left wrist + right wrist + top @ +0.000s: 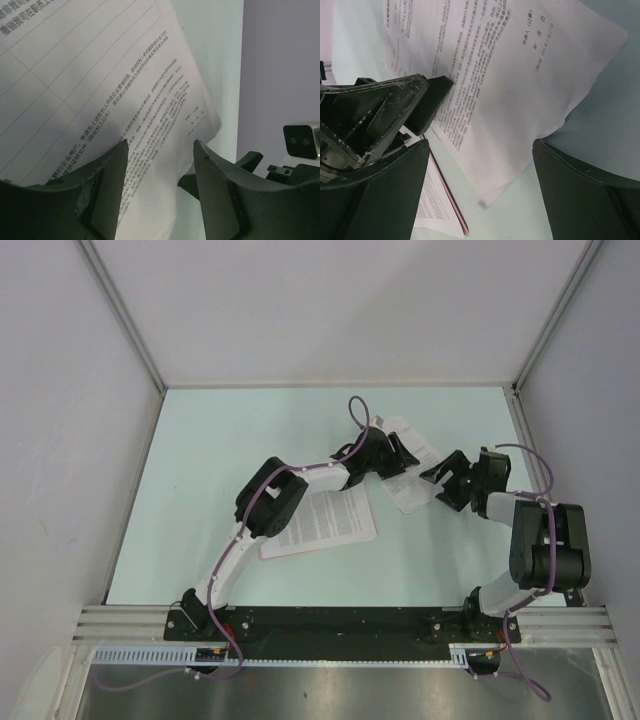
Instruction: Put the files into the folder
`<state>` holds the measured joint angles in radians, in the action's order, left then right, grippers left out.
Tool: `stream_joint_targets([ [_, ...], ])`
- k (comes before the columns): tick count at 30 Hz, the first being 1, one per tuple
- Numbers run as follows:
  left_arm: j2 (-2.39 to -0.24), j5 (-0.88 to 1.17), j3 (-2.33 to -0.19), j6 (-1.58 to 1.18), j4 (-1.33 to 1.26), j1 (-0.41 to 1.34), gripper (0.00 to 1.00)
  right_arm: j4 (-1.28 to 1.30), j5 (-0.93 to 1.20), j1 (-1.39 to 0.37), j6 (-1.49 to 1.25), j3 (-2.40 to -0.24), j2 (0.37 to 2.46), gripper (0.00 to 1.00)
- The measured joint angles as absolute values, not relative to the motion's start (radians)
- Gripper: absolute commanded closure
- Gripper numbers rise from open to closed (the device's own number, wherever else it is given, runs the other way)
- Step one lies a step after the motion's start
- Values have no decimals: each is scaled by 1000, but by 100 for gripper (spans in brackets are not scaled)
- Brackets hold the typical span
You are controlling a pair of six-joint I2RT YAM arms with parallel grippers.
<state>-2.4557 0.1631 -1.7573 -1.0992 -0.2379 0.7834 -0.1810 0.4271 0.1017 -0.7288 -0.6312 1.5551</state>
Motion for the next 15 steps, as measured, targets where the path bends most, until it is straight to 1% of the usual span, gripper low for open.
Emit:
stream_joint_targets([
  [8, -2467, 179, -1800, -1095, -180, 783, 39, -346, 480, 85, -752, -567, 1567, 10],
  [15, -2467, 189, -1807, -1090, -168, 785, 39, -430, 511, 88, -848, -513, 1559, 8],
])
